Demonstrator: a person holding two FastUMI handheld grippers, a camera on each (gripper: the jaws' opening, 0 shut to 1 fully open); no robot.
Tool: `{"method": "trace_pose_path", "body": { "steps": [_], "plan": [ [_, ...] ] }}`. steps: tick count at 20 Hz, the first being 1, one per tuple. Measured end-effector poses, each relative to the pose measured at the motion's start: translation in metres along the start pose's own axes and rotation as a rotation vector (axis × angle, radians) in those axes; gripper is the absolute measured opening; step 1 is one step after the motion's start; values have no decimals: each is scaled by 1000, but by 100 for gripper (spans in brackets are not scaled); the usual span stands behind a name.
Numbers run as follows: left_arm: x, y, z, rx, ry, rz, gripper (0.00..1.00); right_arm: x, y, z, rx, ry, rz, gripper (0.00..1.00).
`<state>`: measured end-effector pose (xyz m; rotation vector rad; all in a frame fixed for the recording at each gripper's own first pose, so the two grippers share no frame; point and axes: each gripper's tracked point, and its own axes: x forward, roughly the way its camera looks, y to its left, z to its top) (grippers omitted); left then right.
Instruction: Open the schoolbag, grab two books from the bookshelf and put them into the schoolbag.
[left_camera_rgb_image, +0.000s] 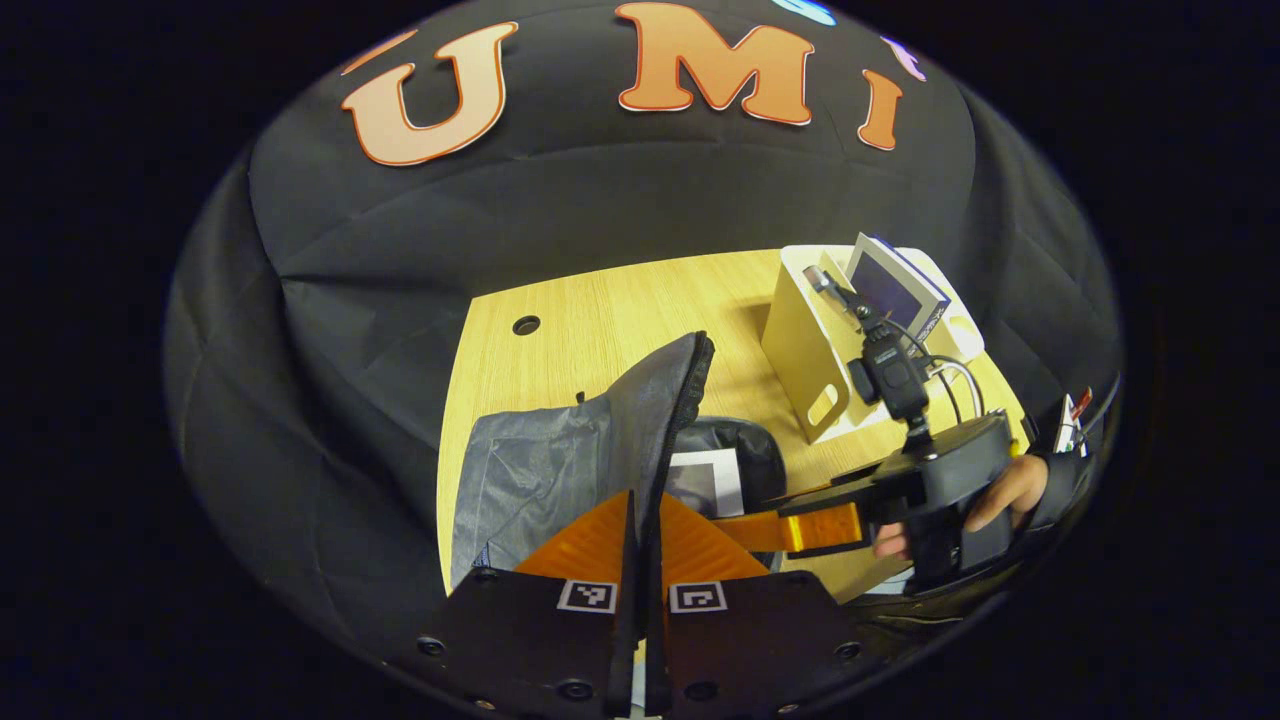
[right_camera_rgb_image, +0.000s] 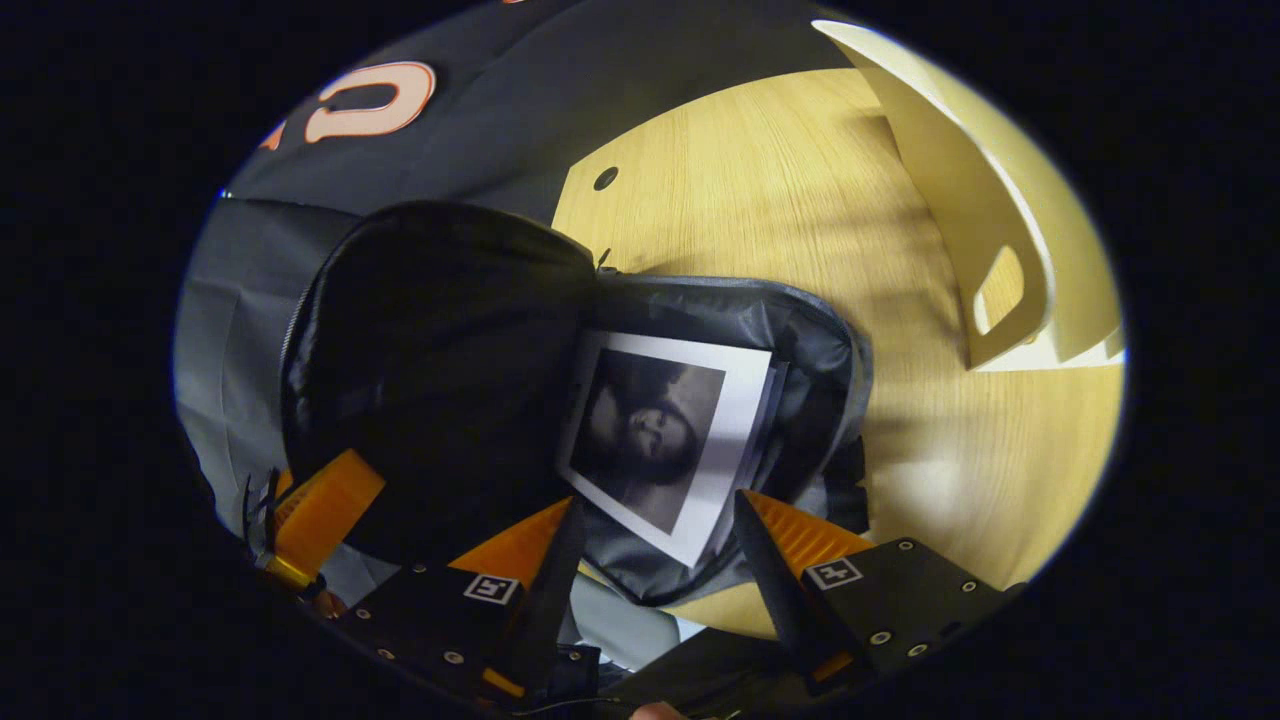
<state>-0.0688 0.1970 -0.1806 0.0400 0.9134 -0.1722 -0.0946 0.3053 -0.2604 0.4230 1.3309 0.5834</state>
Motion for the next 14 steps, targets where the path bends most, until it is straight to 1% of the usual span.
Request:
{"method": "trace_pose_path", "body": {
  "steps": [1,5,9,12,14],
  "plan": [
    [1,0,0,1,-5,-2,5,-4,-5,1,-19,-6,-16,91],
    [0,0,-2,2,-4,-4,5,-41,-19,4,-85,-24,-74,92],
    [2,0,-7,-2,-4,-6,5,-88,-41,4,-190,-31,-170,94],
    [7,-2,-11,15,4,-9,5,-123,-51,11,-199,-37,-201,94],
    [6,-2,-12,28,7,-7,5,-146,-63,23,-202,-57,-235,94]
  ]
}}
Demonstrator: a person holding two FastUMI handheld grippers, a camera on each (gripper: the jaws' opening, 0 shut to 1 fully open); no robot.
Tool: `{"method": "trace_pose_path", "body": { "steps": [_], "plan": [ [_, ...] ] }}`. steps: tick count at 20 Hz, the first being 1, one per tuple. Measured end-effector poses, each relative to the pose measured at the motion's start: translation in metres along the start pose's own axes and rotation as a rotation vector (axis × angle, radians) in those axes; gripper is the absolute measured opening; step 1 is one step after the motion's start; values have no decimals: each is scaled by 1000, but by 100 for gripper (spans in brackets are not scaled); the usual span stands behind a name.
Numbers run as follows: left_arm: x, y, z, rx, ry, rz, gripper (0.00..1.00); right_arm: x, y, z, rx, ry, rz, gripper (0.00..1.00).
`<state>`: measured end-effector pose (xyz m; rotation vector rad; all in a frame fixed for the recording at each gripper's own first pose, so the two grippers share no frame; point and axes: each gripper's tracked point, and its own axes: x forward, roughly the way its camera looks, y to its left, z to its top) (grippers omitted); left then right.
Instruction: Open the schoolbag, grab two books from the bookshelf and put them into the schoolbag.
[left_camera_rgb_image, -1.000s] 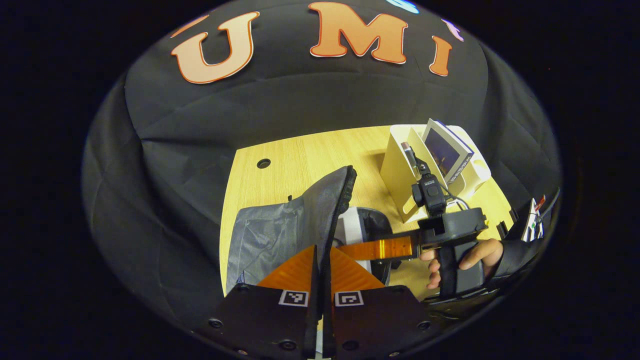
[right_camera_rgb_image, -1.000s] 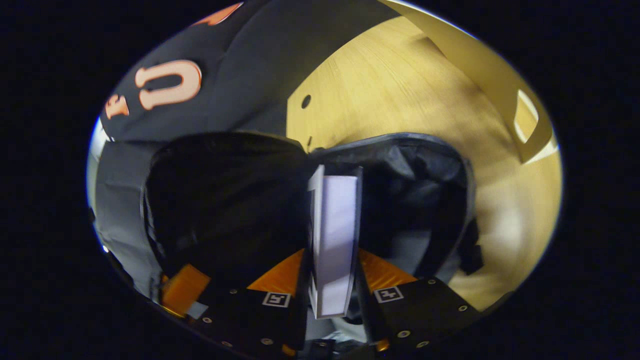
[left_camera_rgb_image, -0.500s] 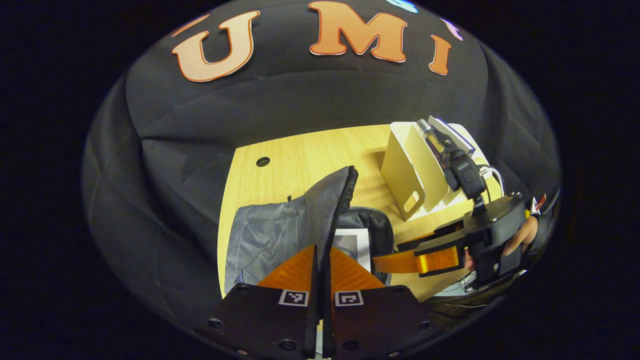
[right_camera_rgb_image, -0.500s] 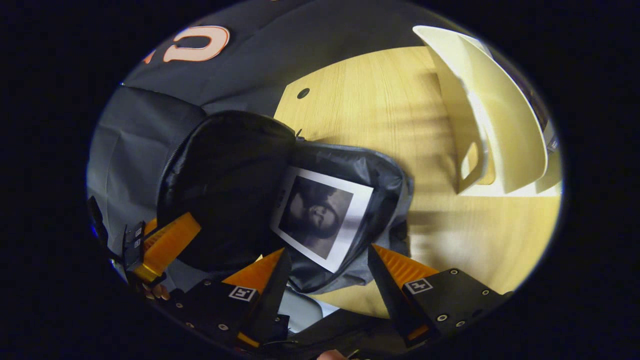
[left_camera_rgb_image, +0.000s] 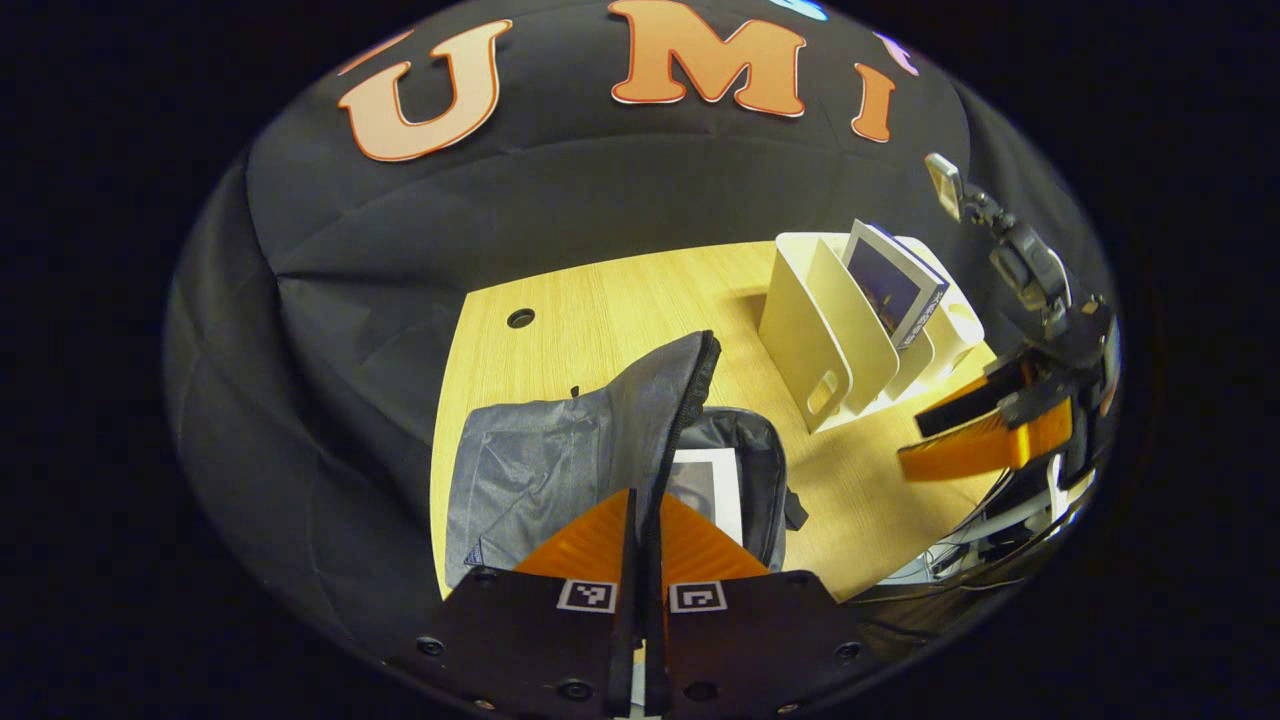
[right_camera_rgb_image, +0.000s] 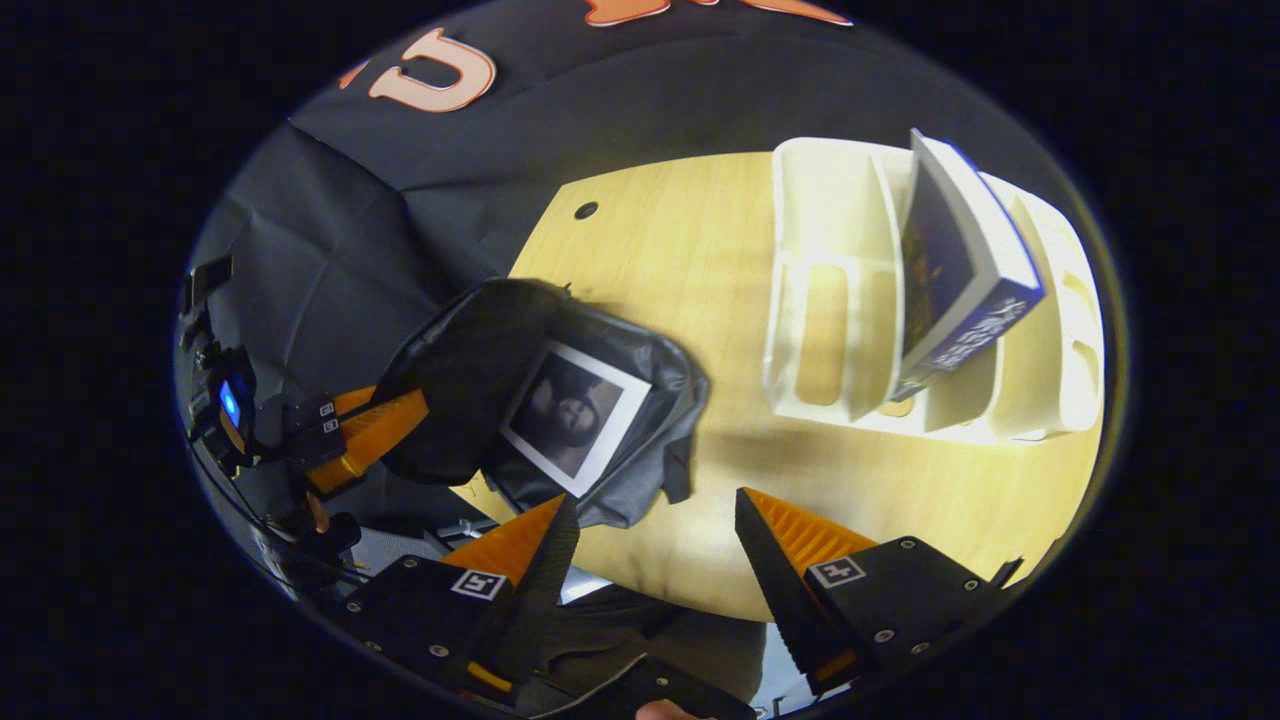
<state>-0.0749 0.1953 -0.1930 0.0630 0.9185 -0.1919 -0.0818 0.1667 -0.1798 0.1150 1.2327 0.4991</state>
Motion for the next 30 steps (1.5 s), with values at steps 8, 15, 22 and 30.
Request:
{"method": "trace_pose_path", "body": {
  "steps": [8,15,22,30],
  "plan": [
    [11,-6,-8,-4,17,-23,5,-74,-71,47,-3,-50,-167,94],
    [14,-5,-8,-25,22,-18,5,-100,-104,87,11,-64,-233,94],
    [15,0,-7,-33,33,7,5,-77,-131,121,90,-44,-261,93],
    [20,-2,-8,-20,53,39,5,-39,-155,143,157,0,-294,89]
  ]
}}
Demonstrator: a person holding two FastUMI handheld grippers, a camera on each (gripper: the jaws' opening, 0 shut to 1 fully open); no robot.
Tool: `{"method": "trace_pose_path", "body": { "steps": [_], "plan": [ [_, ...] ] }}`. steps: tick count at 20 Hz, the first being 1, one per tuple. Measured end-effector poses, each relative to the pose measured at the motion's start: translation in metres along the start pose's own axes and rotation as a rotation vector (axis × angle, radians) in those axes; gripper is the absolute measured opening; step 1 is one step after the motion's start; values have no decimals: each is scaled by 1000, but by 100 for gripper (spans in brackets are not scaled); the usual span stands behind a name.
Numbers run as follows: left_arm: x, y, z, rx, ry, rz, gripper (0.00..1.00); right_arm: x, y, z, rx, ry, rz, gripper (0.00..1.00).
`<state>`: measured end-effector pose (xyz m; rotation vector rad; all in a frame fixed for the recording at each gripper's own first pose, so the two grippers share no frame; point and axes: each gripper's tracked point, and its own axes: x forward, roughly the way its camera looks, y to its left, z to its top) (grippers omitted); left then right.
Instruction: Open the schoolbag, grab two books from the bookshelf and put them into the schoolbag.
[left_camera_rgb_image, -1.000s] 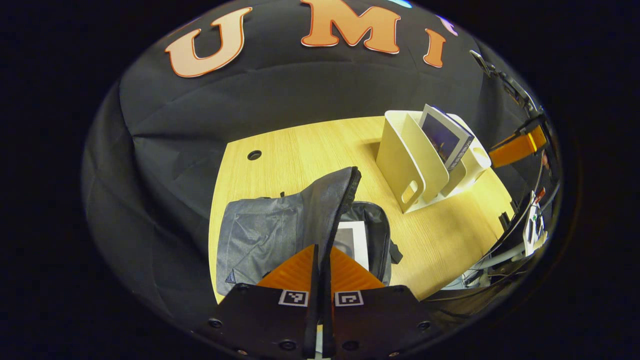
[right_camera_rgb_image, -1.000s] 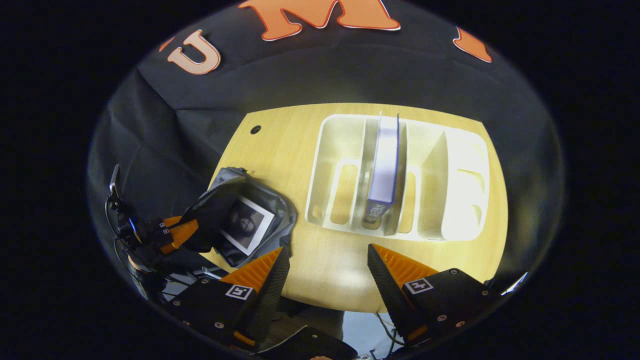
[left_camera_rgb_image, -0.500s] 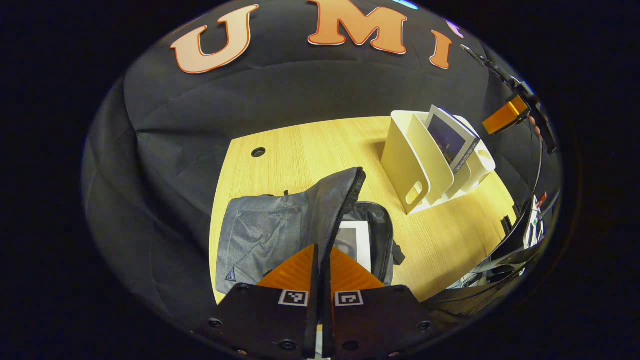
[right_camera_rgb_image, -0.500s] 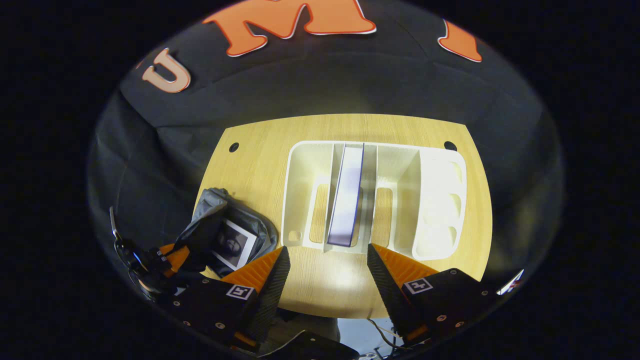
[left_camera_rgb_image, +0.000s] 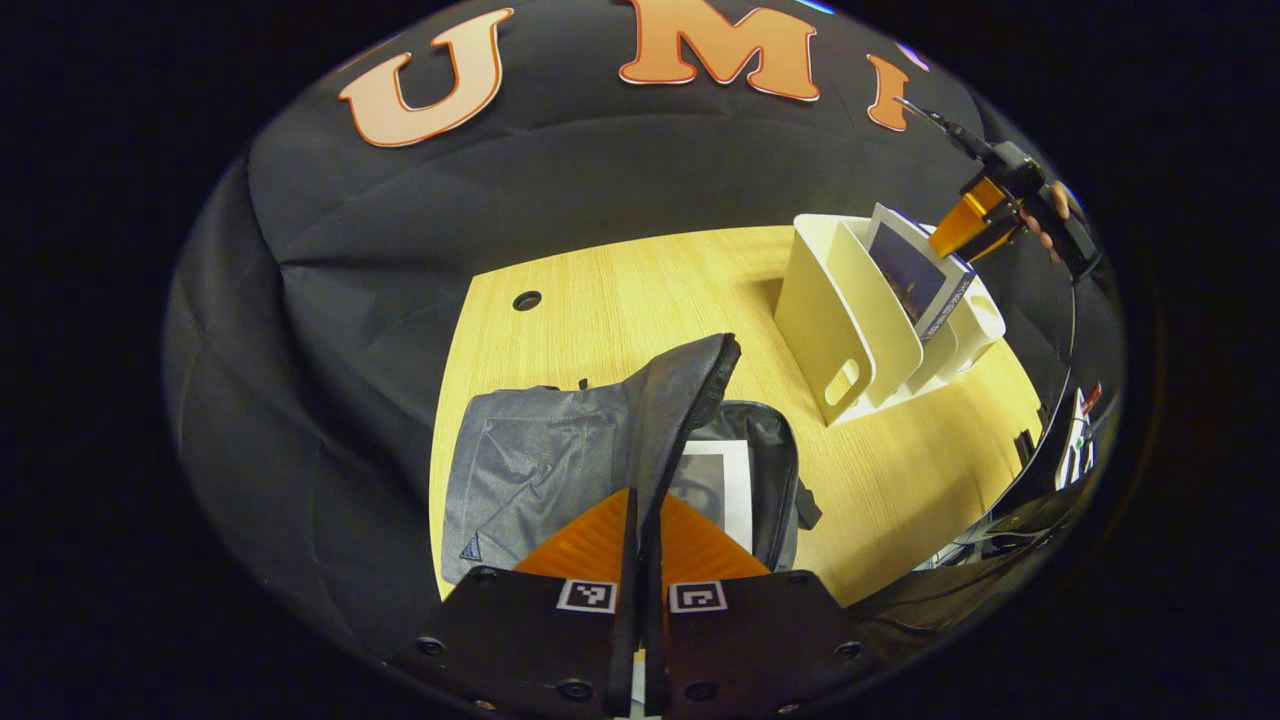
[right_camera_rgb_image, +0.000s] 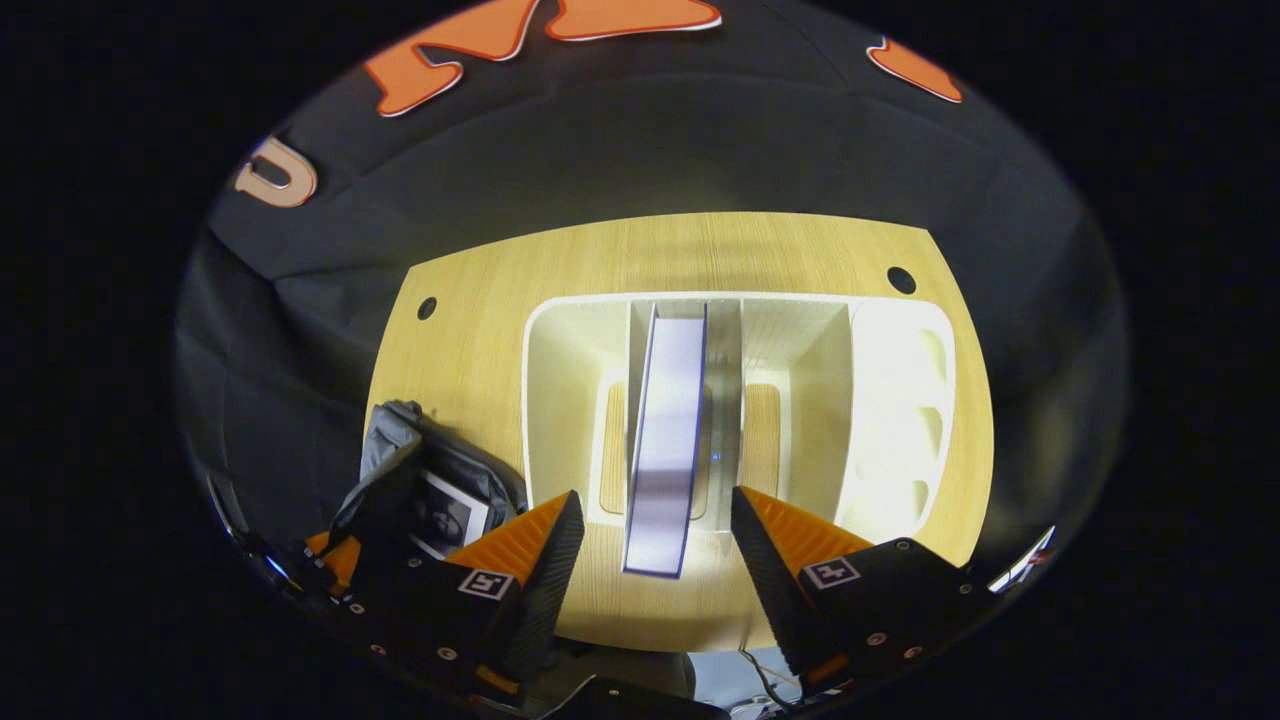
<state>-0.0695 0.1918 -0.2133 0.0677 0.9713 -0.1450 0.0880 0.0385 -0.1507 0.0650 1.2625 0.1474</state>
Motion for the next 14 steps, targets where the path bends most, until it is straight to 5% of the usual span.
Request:
{"method": "trace_pose_path", "body": {
  "steps": [12,13,14],
  "plan": [
    [2,-2,-1,-3,6,6,5,34,-5,15,104,52,-42,44],
    [2,-1,-1,-2,6,6,5,36,-7,13,103,50,-49,51],
    [2,-2,-2,-2,6,4,5,35,-9,15,106,44,-59,41]
  ]
}}
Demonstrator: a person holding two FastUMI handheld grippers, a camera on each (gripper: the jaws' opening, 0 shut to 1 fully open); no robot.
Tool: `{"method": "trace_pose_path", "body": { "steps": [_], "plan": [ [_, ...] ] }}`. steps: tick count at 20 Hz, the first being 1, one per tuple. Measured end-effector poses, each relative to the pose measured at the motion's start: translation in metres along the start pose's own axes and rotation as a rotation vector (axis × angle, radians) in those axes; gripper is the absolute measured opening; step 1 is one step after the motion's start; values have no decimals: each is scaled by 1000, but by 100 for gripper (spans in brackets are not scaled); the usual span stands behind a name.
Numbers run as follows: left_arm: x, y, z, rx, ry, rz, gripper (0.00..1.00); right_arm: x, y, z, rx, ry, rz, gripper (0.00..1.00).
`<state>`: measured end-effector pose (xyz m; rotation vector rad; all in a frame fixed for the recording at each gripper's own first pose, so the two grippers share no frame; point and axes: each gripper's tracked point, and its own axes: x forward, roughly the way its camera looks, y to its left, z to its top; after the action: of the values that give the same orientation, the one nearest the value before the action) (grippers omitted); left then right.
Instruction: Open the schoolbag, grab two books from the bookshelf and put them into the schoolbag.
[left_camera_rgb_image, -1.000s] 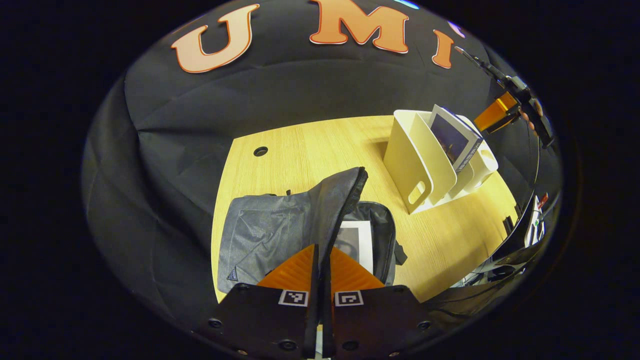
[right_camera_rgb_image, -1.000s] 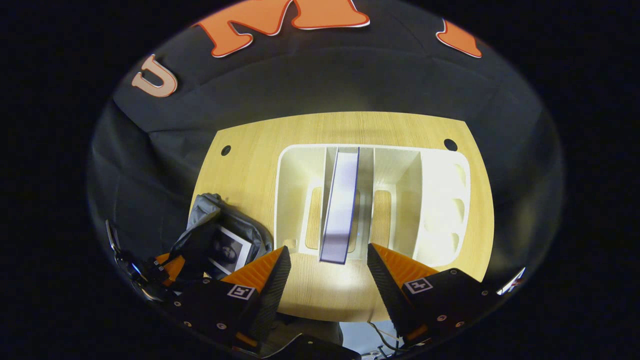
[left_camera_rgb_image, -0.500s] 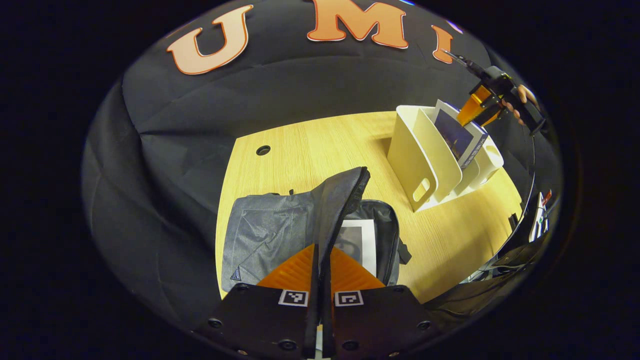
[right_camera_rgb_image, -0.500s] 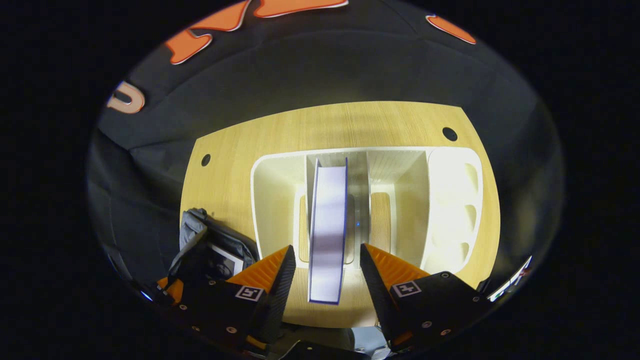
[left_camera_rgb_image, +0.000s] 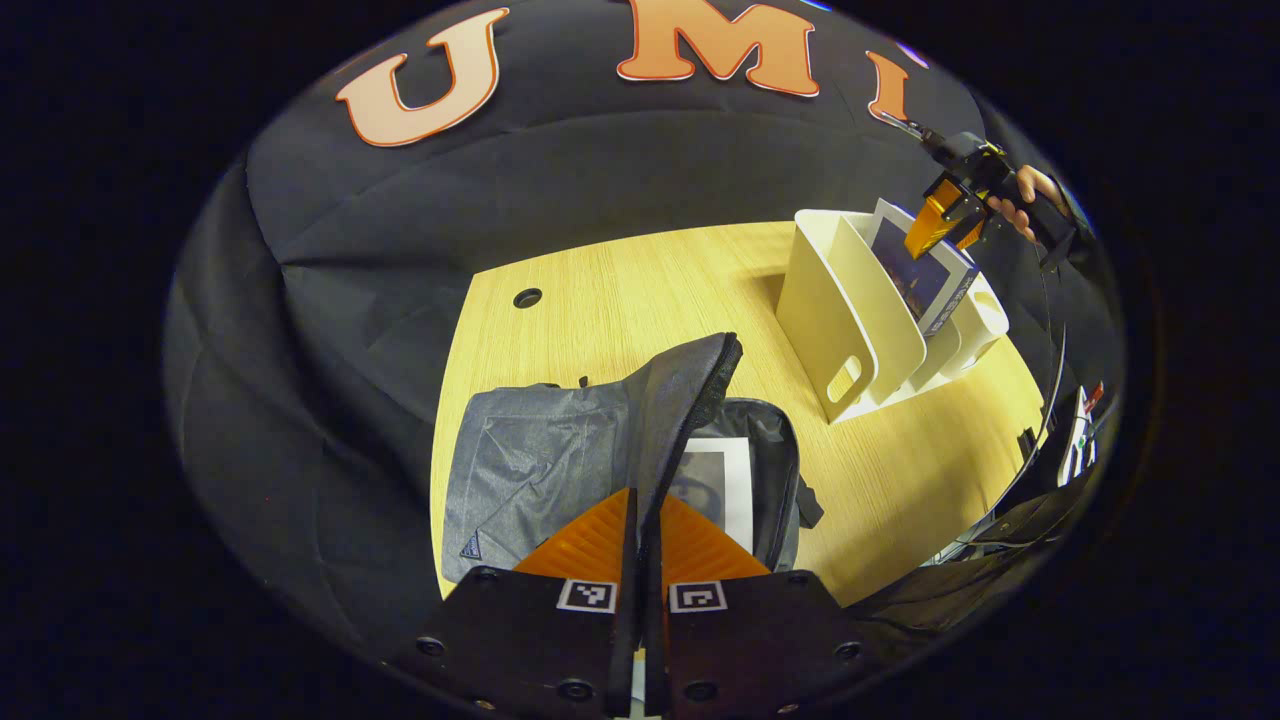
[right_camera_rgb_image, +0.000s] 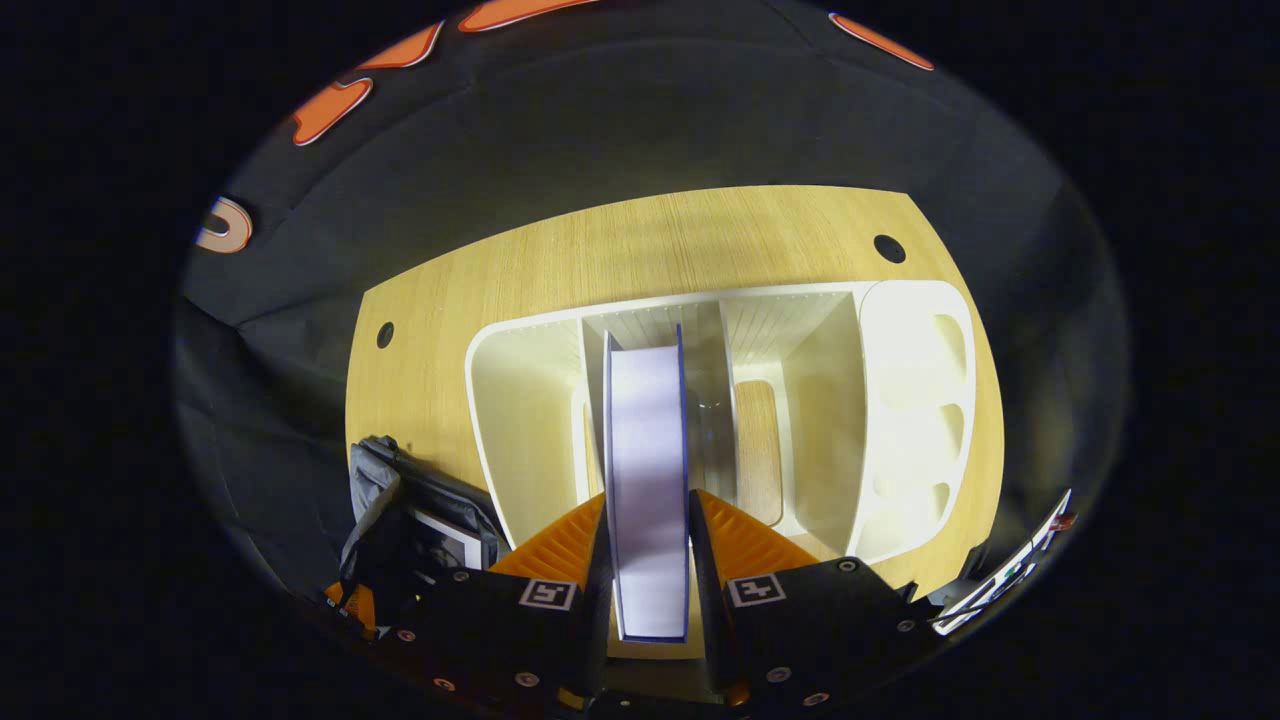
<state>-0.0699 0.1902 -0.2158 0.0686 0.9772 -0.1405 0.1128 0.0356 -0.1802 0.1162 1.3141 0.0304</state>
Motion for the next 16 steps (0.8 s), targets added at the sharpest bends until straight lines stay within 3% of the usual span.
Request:
{"method": "trace_pose_path", "body": {
  "steps": [4,16],
  "plan": [
    [0,-1,-1,-5,-3,-9,5,-12,-8,1,32,-17,11,33],
    [3,-8,-4,21,-10,-34,5,-118,-26,-14,101,-159,145,31]
  ]
}}
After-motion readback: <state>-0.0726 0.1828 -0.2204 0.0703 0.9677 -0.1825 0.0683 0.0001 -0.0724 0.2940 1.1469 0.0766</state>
